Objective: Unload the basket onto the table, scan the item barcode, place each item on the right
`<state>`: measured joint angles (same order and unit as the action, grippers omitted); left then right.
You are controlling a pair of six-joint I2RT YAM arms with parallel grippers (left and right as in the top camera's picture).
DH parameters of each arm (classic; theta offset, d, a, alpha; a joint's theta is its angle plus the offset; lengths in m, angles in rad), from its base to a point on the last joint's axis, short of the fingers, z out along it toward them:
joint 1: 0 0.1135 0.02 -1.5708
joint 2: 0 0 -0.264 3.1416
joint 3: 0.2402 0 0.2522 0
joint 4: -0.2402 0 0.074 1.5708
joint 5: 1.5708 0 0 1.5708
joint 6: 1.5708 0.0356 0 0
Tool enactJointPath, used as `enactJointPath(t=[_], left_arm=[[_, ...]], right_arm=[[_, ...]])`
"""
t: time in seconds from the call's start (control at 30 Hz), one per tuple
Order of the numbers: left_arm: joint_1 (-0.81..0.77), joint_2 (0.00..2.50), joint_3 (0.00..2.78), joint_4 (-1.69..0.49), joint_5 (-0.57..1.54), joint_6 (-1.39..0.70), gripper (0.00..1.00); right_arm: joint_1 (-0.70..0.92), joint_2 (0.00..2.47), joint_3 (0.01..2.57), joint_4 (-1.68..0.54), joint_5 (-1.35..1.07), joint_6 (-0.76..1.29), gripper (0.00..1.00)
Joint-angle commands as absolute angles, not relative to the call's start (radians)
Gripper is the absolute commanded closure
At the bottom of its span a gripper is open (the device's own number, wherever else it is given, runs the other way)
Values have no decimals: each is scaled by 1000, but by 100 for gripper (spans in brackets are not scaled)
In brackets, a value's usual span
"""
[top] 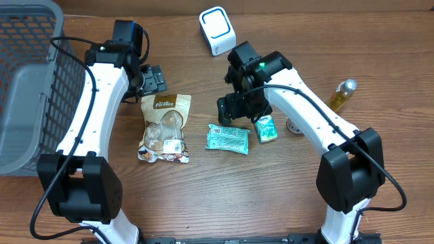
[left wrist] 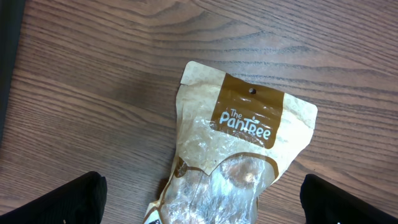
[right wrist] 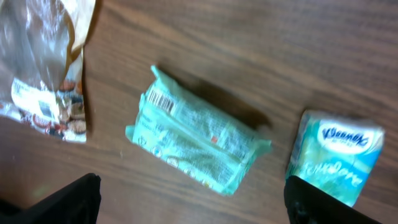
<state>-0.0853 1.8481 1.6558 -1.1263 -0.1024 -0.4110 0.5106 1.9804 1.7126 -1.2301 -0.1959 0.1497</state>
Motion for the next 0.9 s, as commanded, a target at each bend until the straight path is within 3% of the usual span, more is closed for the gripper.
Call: enactJointPath(t=[0.0,0.03,0.33,0.87], left_arm=[[-94,1834,1669,-1125,-111,-396,1],[-94,1834,1669,-1125,-111,-396,0],[-94,1834,1669,-1125,-111,-396,0],[-94,1835,1669,-1125,-111,-396,0]], right_arm=[[516,1973,1721,-1185,-184,276,4],[520,1973,1721,-1172,-200,292,0],[553,1975,1714,-1020,-252,360,0],[553,1975,1714,-1018,-252,360,0]])
